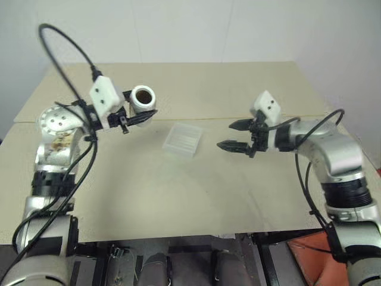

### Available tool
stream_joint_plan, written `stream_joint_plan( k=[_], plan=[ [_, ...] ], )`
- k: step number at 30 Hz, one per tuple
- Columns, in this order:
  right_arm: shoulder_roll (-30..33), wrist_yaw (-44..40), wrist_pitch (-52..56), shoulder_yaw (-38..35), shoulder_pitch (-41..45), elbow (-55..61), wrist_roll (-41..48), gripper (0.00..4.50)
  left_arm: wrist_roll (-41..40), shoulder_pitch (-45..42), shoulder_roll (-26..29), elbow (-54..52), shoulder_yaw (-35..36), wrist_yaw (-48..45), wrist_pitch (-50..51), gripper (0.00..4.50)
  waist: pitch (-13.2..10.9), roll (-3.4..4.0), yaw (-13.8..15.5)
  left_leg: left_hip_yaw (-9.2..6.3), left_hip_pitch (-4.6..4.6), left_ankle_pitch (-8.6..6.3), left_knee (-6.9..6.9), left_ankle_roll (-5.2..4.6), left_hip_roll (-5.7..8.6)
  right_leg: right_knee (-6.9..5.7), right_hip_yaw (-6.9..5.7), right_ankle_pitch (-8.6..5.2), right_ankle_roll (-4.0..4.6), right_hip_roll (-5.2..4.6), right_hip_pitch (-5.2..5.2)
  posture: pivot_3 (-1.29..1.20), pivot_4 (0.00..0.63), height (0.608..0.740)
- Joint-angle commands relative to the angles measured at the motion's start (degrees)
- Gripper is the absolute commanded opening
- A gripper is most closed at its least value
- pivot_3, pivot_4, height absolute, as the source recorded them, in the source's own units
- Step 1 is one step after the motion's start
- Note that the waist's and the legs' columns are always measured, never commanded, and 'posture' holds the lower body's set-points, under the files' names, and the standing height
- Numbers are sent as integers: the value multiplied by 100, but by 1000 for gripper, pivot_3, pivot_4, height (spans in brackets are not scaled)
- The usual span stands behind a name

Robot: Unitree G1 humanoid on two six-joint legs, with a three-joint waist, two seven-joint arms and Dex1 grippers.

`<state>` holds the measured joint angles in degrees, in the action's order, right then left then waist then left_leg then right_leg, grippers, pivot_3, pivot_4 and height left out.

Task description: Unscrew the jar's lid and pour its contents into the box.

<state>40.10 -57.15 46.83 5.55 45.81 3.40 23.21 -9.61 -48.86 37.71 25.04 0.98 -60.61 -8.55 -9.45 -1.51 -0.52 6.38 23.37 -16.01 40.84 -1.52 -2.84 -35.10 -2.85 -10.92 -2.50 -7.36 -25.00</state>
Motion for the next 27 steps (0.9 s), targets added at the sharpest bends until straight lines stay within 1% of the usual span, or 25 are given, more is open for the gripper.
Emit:
stream_joint_plan(
  k=[1,3,5,6,8,10,11,13,15,18,22,27],
  plan=[
    [209,-401,94,-119,276,12,233,4470,1024,-810,-67,987,-339,902,-1218,1948,-1,-1,3,0,4,1,1,2,0,0,0,1,-1,0,-2,0,150,740],
    [292,-528,41,-48,338,-13,204,4470,2365,-1335,-4,1635,-913,2218,-2156,1948,-1,-2,25,0,12,4,2,7,1,-3,-2,4,-5,0,-5,0,150,740],
    [329,-592,17,6,396,-26,170,4470,4025,-1867,171,2076,-1757,3850,-3031,1948,-1,-3,51,0,19,4,1,6,5,2,-3,9,-11,0,-5,0,150,740],
    [338,-616,11,26,421,-29,156,4470,4589,-2064,190,2217,-2088,4413,-3355,1948,-1,-3,62,4,22,2,0,4,6,10,-1,11,-14,0,-6,0,150,740],
    [335,-657,-2,51,461,-34,139,4470,6050,-2479,232,2350,-3017,5850,-3641,1948,-1,-2,94,6,31,-1,-1,-1,8,18,-1,11,-17,-2,-11,0,150,740],
    [319,-677,-7,73,490,-31,125,4470,7358,-2828,208,2459,-3996,6801,-3594,1948,-1,-2,126,7,41,-2,-2,-3,9,22,-3,10,-19,-3,-18,0,150,740],
    [308,-676,-21,87,493,-26,112,4470,7713,-2921,150,2538,-4316,7050,-3560,1948,-1,-1,136,8,42,-2,-3,-3,9,22,-4,9,-20,-3,-19,0,150,740],
    [290,-627,-11,102,490,17,101,4470,7994,-2931,1,2596,-4632,7348,-3573,1948,-1,-1,136,9,43,-2,-4,-2,8,22,-5,8,-21,-3,-21,0,150,740],
    [281,-559,60,51,494,93,146,4470,8392,-2889,-173,2622,-4917,7507,-3066,1948,-1,-1,129,9,53,-1,-1,-2,6,17,-4,8,-21,-3,-33,0,150,740],
    [265,-454,193,-75,469,239,271,4470,8967,-2949,-454,2800,-5223,8086,-2055,1948,-1,-2,127,9,75,-1,5,-2,5,11,-5,8,-22,-4,-55,0,150,740],
    [274,-299,343,-222,327,527,461,4470,9191,-2988,-619,2931,-5378,8444,-1572,1948,-1,-2,126,9,92,0,8,-1,6,8,-5,8,-23,-4,-78,0,150,740],
    [259,-189,414,-271,259,641,551,4470,9088,-2944,-580,2969,-5390,8606,-1637,1948,-1,-2,123,9,92,1,9,0,5,5,-5,8,-24,-5,-79,0,150,740]
  ],
)
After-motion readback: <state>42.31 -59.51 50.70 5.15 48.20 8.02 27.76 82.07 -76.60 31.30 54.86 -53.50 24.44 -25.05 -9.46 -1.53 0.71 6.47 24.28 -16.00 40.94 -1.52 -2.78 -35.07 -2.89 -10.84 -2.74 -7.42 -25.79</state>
